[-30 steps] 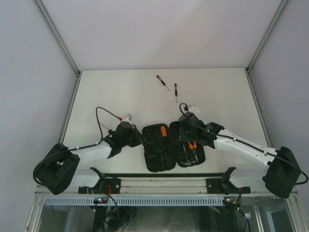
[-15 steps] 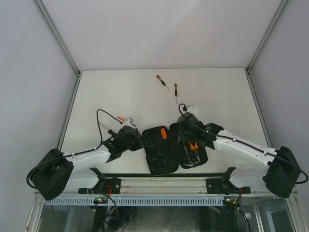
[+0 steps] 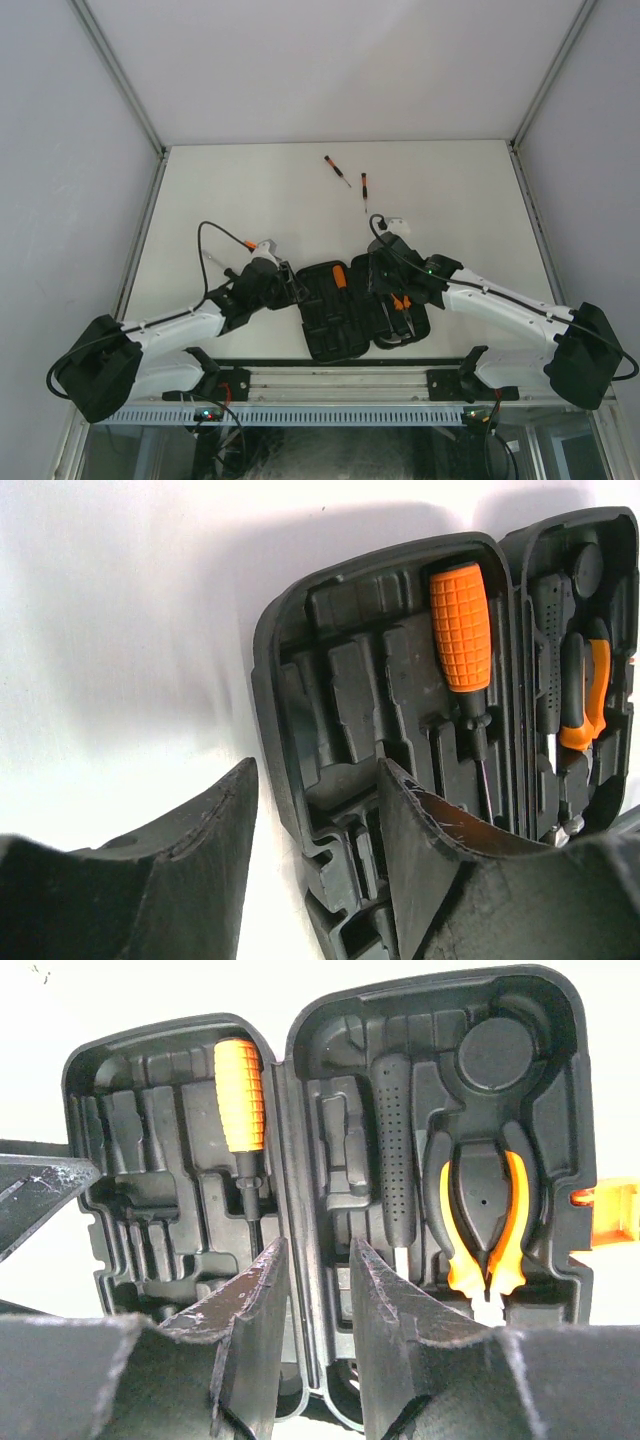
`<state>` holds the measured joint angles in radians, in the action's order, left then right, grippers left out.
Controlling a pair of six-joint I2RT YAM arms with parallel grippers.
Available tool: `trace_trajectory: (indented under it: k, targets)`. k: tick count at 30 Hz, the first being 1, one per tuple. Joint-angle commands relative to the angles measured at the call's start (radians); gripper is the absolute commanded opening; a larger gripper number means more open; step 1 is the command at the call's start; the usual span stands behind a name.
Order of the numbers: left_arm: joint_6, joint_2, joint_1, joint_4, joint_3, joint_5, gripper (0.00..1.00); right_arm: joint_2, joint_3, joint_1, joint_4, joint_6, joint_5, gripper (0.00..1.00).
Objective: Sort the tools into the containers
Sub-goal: Adjust the storage box at the center of the board, then adjust the screwdriver in the storage box.
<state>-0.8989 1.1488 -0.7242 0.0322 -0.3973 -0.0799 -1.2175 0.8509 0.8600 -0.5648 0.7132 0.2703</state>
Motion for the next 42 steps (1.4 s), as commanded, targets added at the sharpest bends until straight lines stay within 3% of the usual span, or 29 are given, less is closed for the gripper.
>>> trace_trajectory:
  k: [1,20,42]
  targets:
    - [0.05,-0.018,-0.004,-0.008,-0.064,-0.02,0.55,0.015,0.0,0.011,0.046,-0.01,-0.003,0.31]
    - [0.07,0.048,0.003,0.042,-0.057,0.043,0.54,-0.095,0.081,0.054,0.079,-0.033,-0.053,0.28]
    - [0.067,0.082,0.006,0.088,-0.047,0.085,0.39,-0.368,0.206,0.054,0.104,-0.074,-0.1,0.2]
